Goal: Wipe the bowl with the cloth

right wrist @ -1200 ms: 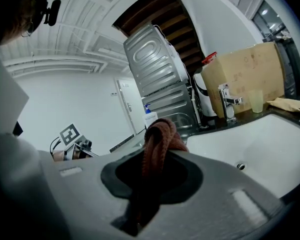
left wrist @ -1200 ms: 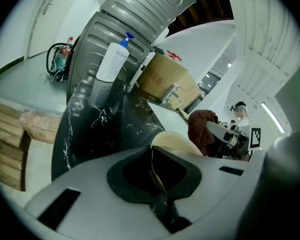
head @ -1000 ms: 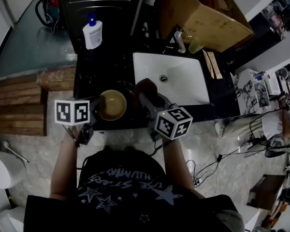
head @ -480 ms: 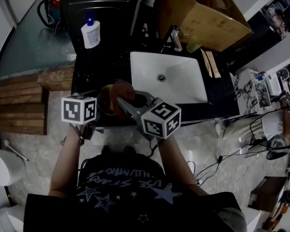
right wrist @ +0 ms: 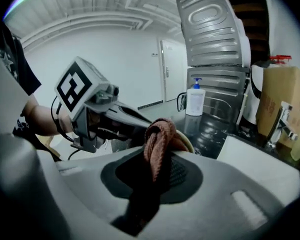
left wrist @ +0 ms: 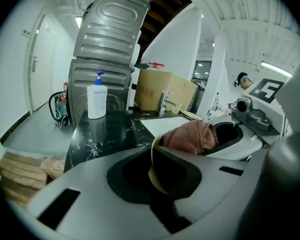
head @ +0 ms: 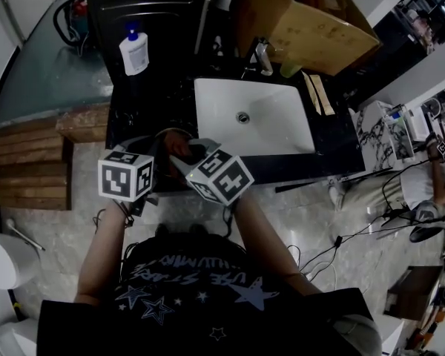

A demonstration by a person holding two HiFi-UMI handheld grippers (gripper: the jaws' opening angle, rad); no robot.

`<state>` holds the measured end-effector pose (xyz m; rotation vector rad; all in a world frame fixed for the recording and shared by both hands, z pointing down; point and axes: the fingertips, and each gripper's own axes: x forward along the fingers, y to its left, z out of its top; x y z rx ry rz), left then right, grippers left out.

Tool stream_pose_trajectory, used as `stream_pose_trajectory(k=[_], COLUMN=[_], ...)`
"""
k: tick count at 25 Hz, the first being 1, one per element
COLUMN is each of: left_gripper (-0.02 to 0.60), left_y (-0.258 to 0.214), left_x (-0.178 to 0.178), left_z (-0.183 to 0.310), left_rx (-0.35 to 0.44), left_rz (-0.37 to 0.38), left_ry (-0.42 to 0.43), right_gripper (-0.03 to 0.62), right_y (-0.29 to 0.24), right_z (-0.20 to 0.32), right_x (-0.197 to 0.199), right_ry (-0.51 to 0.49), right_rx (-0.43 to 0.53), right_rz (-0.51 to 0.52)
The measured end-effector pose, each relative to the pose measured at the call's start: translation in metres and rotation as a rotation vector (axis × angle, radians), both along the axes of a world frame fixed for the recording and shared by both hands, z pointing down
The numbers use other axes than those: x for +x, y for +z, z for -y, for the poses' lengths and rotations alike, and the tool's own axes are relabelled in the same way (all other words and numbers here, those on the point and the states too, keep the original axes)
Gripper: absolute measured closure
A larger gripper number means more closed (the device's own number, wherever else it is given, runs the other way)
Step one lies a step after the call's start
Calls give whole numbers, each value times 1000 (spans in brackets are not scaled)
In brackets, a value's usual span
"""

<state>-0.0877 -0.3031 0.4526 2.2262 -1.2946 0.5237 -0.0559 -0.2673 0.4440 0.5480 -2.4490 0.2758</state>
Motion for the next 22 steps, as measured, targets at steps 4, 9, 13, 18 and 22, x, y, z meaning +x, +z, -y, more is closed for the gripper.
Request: stream_pose_trajectory(k=[4, 9, 13, 18, 22], left_gripper=[560, 560, 560, 560, 560], left_y=[-5, -5, -6, -5, -1], left_x=[10, 18, 21, 23, 20], left_z=[-4, -11, -13, -11, -10], left_rx=[28, 23, 25, 28, 22], left_rz=[28, 20, 12, 10, 7], left_ry=[25, 31, 29, 20, 18], right_gripper=[528, 528, 528, 528, 528], right_y=[15, 23, 21, 23, 25], right_z=[-1, 2, 8, 19, 24], right_x=[-2, -4, -1, 6, 11], right_ry=[-38, -29, 29, 107, 161], right_rx=[9, -14, -55, -67, -69], right_rz=[-121, -116, -17, 19, 34])
